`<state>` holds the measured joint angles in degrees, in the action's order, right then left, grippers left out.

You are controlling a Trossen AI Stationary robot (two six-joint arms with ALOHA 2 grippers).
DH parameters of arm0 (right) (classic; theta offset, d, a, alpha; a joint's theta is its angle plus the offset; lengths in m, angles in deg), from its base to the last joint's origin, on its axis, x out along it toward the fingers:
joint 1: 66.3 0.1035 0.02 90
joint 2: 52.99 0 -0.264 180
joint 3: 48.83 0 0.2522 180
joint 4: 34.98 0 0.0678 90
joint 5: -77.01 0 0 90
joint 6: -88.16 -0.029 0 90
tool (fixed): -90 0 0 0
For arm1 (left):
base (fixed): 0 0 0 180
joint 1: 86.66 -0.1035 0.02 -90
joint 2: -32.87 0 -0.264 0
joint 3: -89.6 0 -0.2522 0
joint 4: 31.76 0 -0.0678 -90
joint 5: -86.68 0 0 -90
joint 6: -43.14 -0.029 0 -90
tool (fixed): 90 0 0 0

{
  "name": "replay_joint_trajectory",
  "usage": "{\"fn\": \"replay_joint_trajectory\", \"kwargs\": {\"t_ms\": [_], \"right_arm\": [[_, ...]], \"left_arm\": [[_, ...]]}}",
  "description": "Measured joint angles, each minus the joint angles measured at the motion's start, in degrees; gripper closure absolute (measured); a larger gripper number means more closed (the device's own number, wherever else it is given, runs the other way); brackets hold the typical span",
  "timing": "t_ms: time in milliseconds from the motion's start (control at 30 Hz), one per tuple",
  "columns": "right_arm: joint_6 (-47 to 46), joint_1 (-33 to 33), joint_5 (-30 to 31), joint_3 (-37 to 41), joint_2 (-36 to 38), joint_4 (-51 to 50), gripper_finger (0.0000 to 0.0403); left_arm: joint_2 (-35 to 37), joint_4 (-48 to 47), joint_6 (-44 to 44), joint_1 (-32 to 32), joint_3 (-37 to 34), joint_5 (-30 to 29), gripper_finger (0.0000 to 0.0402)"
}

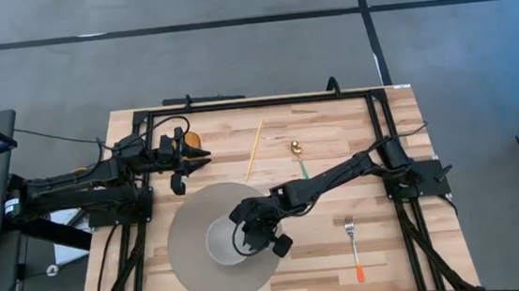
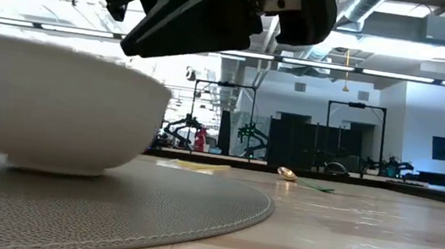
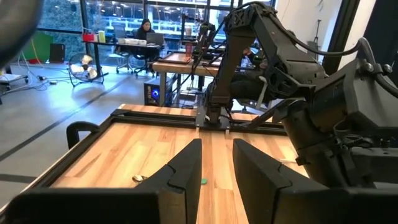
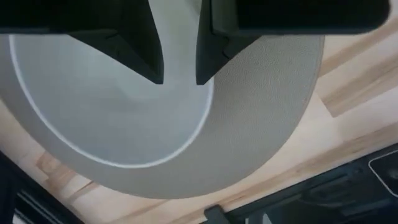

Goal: Pick & Place Utensil
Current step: Put the green spoon into the gray bowl on the gray mat

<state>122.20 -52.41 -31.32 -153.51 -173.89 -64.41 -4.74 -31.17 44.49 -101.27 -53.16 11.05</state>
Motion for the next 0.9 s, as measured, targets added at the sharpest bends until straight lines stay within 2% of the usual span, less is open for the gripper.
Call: {"fn": "replay_joint_trajectory", "kwargs": {"t_ms": [200,433,600,800,900], "right_arm": [[-6.64,0.47,0.11,-0.01,1.72,-0.5,0.0315],[-8.65,2.31,1.23,0.01,7.69,-0.57,0.0315],[-13.86,3.86,8.96,0.01,15.34,-4.53,0.0317],[-16.58,6.04,25.66,0.01,24.74,-18.44,0.0329],[-22.32,5.39,27.26,0.13,27.95,-24.77,0.0346]], "left_arm": [[0.0,-0.1,0.0,0.0,0.0,0.0,0.0309],[0.0,-0.22,0.02,0.0,0.0,0.0,0.0309],[0.0,-0.22,0.02,0.0,0.0,0.0,0.0309],[0.0,-0.22,0.62,0.0,0.0,0.0,0.0309],[-0.28,-0.22,2.27,0.02,0.0,0.01,0.0309]]}}
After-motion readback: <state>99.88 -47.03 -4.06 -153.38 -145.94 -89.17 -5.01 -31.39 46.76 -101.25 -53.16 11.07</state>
